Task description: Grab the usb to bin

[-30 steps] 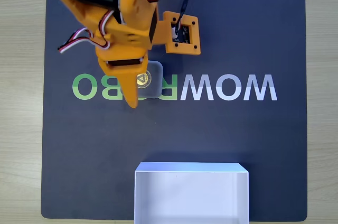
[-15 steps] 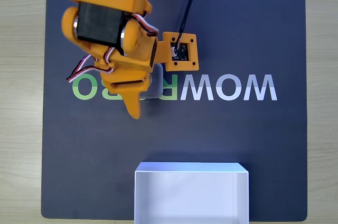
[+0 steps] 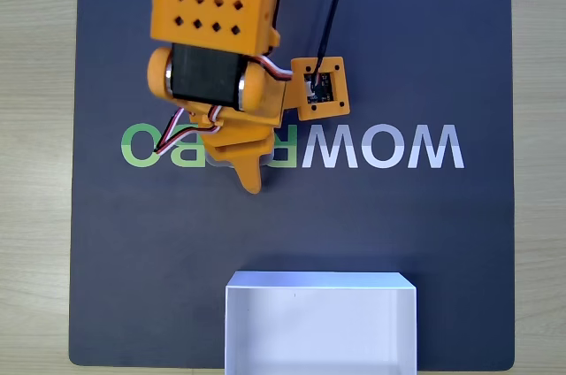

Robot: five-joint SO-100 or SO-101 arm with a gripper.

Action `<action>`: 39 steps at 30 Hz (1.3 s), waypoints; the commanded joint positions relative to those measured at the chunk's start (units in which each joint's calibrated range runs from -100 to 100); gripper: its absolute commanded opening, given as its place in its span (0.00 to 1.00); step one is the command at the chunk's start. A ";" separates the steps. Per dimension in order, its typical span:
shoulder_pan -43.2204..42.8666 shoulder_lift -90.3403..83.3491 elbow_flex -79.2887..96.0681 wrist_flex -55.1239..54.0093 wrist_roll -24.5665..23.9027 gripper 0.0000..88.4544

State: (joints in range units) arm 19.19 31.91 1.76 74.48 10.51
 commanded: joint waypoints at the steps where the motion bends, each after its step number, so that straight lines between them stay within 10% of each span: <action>1: 0.43 0.26 -1.49 0.38 0.21 0.49; 14: 1.02 1.87 -2.12 -0.32 0.21 0.48; 28: 1.35 1.70 -2.39 -0.93 0.21 0.01; 39: -0.08 -10.68 -2.39 -3.29 0.16 0.01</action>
State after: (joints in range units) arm 20.25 29.60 1.04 72.07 10.83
